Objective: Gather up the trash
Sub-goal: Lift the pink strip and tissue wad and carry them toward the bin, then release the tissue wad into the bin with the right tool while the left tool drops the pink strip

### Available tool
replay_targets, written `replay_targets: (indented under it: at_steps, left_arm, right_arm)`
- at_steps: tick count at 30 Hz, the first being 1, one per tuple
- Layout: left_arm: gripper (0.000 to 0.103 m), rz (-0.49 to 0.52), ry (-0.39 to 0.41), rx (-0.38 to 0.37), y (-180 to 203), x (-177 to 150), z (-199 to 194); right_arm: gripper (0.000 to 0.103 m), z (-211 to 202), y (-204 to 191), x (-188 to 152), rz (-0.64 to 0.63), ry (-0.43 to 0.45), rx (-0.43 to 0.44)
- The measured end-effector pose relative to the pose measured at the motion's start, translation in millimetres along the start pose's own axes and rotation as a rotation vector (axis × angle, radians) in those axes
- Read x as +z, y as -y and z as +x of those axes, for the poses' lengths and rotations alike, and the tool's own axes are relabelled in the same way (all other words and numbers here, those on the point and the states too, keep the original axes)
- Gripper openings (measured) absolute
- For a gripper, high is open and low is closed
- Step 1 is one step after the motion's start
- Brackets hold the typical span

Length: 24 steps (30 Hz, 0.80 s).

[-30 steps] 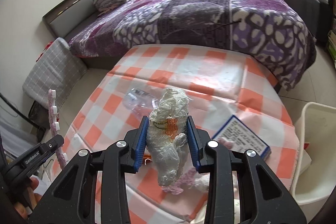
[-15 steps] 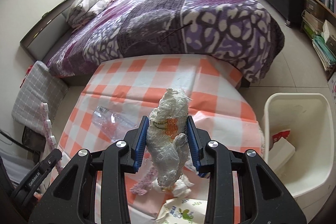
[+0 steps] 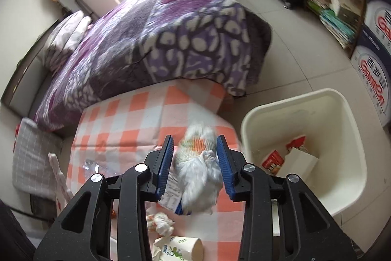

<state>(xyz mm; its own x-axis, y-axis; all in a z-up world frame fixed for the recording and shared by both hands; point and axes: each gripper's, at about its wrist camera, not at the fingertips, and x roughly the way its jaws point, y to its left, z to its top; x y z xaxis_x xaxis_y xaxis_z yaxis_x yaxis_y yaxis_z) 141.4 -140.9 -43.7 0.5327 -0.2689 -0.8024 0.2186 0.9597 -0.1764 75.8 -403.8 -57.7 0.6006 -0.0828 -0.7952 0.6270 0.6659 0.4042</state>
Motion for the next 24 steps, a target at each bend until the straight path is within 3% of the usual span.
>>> replay_targets:
  at_steps: [3, 5, 9, 14, 24]
  left_arm:
    - [0.028, 0.026, -0.011, -0.026, 18.5, -4.4, 3.7]
    - [0.028, 0.046, -0.023, -0.047, 32.8, -7.4, 6.9]
    - [0.028, 0.089, -0.038, -0.076, 59.8, -15.4, 11.4]
    - [0.028, 0.144, -0.074, -0.121, 94.7, -28.7, 18.7]
    - [0.028, 0.243, -0.158, -0.222, 156.9, -56.4, 35.4]
  right_arm:
    - [0.036, -5.5, 20.6, 7.6, 0.034, 0.015, -0.048]
    - [0.046, -9.0, 34.2, 12.1, 0.060, 0.021, -0.069]
    - [0.055, -17.5, 59.8, 19.9, 0.109, 0.039, -0.096]
    - [0.079, -31.1, 87.3, 27.4, 0.176, 0.073, -0.108]
    - [0.092, -49.3, 123.2, 38.6, 0.253, 0.105, -0.105]
